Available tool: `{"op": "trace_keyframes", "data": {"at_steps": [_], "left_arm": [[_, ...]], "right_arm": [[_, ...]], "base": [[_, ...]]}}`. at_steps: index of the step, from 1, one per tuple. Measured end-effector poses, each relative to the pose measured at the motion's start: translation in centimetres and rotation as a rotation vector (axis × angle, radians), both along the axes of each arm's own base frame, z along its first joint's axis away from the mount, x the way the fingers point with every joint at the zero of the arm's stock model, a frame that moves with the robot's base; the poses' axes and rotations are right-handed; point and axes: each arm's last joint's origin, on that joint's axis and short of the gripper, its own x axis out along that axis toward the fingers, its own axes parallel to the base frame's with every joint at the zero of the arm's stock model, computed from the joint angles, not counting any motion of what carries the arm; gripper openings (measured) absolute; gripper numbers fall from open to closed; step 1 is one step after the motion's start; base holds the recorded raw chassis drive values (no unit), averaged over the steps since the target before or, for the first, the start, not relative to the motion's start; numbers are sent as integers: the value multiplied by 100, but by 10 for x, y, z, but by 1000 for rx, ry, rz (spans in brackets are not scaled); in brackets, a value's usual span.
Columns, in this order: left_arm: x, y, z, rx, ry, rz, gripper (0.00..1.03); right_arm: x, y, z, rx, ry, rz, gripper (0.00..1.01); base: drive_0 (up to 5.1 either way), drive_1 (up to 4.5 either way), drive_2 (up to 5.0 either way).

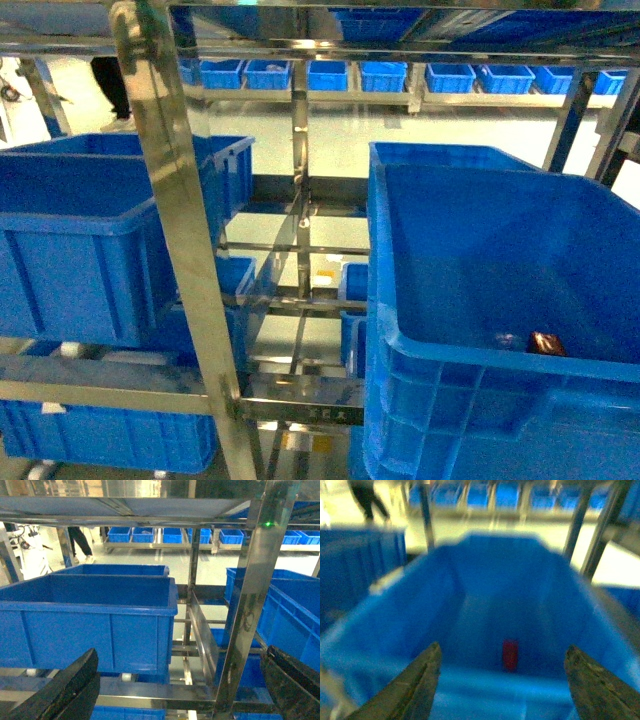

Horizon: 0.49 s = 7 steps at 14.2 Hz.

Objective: Pick red block from blue box to shelf

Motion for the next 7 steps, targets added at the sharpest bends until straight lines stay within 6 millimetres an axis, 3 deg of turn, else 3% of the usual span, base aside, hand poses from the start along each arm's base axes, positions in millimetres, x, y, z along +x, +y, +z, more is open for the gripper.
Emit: {"op": "trace_keyframes", "data": {"at_steps": [1, 2, 6, 7], "left_arm": [[0, 0, 0, 0, 3, -3, 98], [0, 0, -1, 0, 7, 7, 98], [0, 0, 0, 0, 3, -1, 98], [0, 0, 0, 0, 3, -1, 98]], "right_arm": [[-4, -8, 22, 18, -190, -42, 64], [-9, -13, 31, 17, -229, -52, 53], [-27, -26, 38, -10, -219, -47, 1], [-31, -31, 39, -14, -211, -25, 2]], "base": [[0, 0, 0], [0, 0, 0], [0, 0, 0], [0, 0, 0]]}}
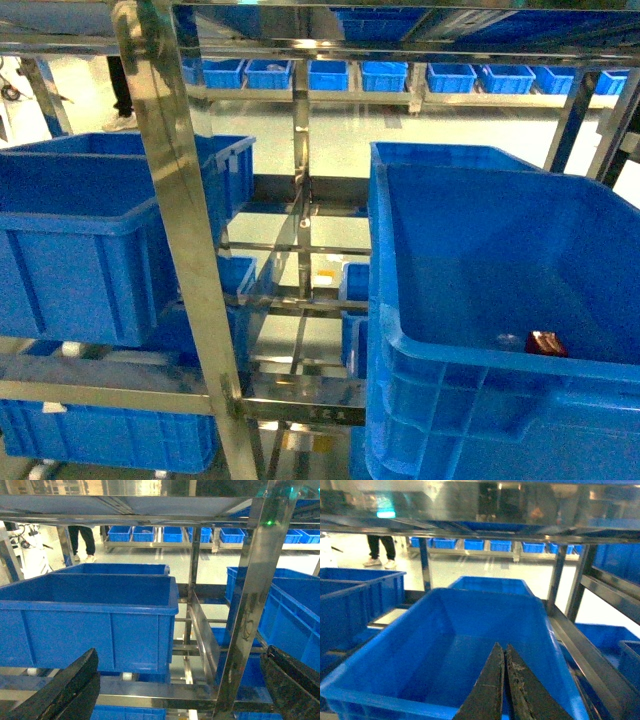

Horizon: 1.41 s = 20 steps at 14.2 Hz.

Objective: Pick red block from blue box to shelf

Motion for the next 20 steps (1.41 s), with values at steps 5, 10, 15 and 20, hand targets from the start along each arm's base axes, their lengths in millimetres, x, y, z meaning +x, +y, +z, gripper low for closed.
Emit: {"op": "trace_keyframes", "data": {"at_steps": [5, 10, 15, 20], "left_arm": [[0, 0, 0, 0, 0, 0, 98], [0, 0, 0, 0, 0, 0, 98], [0, 0, 0, 0, 0, 0, 98], [0, 0, 0, 0, 0, 0, 98]], "right_arm": [[-12, -8, 2, -2, 24, -17, 2], [-18, -8, 1, -2, 23, -17, 2], [-29, -8, -1, -2, 27, -16, 2], [-29, -8, -2, -3, 32, -16, 18]], "base": [[0, 0, 0], [0, 0, 0], [0, 0, 0], [0, 0, 0]]}}
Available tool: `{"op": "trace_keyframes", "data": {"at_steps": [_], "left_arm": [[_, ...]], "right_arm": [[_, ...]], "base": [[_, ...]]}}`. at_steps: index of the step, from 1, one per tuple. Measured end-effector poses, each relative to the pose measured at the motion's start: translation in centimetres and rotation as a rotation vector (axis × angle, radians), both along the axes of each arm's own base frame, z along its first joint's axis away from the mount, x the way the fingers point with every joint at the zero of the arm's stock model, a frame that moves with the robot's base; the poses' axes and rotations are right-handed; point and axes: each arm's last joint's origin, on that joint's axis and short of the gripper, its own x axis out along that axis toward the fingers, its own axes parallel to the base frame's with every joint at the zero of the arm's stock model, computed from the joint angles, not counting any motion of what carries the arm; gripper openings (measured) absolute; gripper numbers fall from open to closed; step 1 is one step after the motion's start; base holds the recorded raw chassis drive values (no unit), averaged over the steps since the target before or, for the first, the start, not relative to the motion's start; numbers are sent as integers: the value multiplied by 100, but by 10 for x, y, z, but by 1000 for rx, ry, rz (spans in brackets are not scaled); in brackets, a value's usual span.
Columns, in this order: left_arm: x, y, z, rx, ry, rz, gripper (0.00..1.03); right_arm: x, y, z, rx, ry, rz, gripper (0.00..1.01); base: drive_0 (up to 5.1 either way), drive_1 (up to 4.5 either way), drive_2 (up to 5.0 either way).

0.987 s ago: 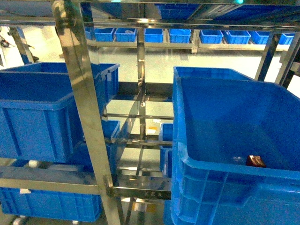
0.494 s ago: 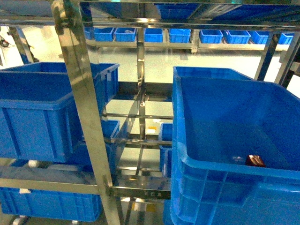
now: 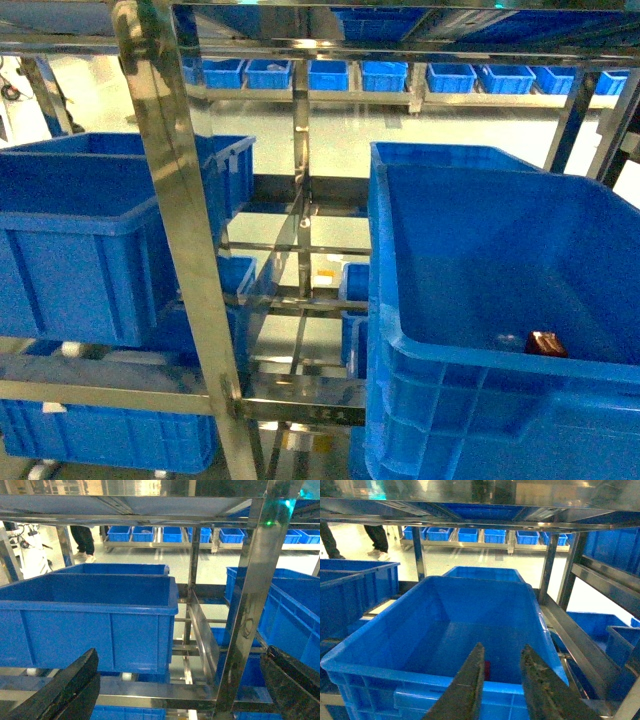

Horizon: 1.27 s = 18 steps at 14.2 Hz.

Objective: Pick red block from blue box to shelf

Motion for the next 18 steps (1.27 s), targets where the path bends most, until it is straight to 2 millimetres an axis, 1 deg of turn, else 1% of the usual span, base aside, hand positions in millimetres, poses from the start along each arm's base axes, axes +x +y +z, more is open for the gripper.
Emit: {"op": "trace_keyframes", "data": {"at_steps": [3, 6, 18], "left_arm": [[0, 0, 0, 0, 0, 0, 98], [0, 0, 0, 0, 0, 0, 98], [0, 0, 0, 0, 0, 0, 98]], "right_arm": [[0, 0, 0, 0, 0, 0, 60], [0, 0, 0, 0, 0, 0, 98], [0, 0, 0, 0, 0, 0, 98]], "base": [[0, 0, 0], [0, 0, 0], [0, 0, 0]]}}
